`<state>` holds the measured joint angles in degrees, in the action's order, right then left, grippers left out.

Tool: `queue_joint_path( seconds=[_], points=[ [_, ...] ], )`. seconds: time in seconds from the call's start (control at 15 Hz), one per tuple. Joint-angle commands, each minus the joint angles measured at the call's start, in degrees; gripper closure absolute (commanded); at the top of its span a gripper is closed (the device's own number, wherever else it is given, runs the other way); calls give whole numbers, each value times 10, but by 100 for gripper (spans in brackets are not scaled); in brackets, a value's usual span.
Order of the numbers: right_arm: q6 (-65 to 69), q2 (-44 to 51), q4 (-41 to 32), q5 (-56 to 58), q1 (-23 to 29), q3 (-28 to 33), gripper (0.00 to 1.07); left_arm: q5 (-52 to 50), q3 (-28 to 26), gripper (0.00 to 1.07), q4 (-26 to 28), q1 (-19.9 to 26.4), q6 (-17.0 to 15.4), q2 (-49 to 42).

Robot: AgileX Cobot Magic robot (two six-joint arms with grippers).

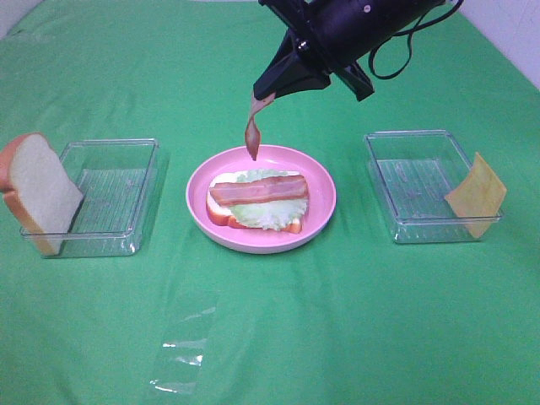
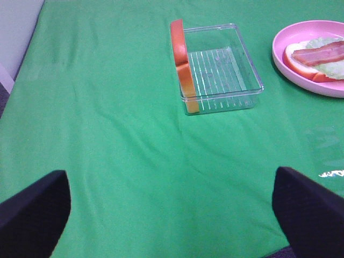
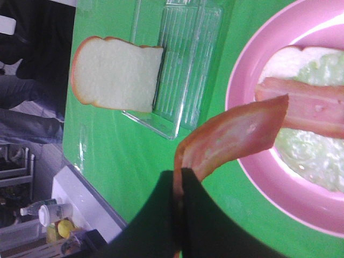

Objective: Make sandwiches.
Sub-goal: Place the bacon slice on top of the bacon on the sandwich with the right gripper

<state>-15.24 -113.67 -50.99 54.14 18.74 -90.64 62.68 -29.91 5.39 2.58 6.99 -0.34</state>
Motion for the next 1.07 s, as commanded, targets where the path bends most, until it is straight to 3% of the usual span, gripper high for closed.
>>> queue_joint_path(
  seconds=[0.07, 0.33, 0.6, 1.07],
  points=[
    [-15, -39, -27, -3, 9, -34, 107, -9, 2, 12, 5, -5, -3, -10],
    [-2, -124, -28, -1, 55, -130, 107, -9, 2, 12, 5, -5, -3, -10],
    [7, -181, -18, -8, 61, -176, 107, -9, 2, 12, 5, -5, -3, -10],
    [106, -192, 221, 17, 60, -176, 107, -9, 2, 12, 5, -5, -3, -10]
  ],
)
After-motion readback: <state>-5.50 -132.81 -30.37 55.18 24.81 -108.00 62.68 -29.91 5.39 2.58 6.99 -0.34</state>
